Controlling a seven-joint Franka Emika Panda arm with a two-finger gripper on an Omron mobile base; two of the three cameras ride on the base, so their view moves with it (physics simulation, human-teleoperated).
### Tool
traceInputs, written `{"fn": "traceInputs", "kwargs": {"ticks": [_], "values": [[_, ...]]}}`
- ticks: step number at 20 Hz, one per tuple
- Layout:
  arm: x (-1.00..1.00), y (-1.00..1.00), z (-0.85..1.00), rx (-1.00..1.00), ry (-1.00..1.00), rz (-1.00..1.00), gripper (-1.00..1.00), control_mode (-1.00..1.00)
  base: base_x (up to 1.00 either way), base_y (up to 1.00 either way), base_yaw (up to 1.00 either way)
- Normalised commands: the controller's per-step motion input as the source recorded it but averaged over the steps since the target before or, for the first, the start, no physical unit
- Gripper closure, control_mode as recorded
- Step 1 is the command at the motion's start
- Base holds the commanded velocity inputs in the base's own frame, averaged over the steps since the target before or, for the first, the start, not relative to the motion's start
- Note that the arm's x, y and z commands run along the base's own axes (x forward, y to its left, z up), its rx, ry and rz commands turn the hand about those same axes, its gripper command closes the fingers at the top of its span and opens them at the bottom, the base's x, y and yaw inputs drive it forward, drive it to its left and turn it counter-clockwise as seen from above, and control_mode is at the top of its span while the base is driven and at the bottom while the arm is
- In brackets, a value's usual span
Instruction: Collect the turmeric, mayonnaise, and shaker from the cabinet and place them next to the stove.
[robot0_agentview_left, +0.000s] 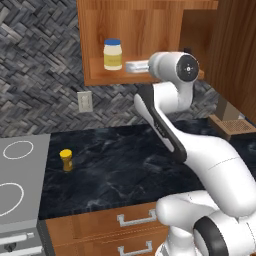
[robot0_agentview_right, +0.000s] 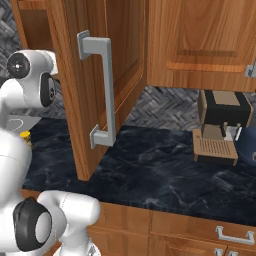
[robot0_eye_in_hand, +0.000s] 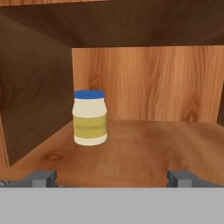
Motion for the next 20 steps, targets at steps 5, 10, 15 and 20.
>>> {"fn": "traceInputs", "kwargs": {"ticks": [5, 10, 15, 20], "values": [[0.41, 0.05, 0.00, 0.00, 0.00, 0.00, -1.00, -1.00, 0.00, 0.00, 0.00], [0.43, 0.14, 0.00, 0.01, 0.00, 0.00, -1.00, -1.00, 0.00, 0.00, 0.00], [0.44, 0.01, 0.00, 0.01, 0.01, 0.02, -1.00, -1.00, 0.00, 0.00, 0.00], [0.08, -0.03, 0.00, 0.00, 0.01, 0.00, -1.00, -1.00, 0.00, 0.00, 0.00]]}}
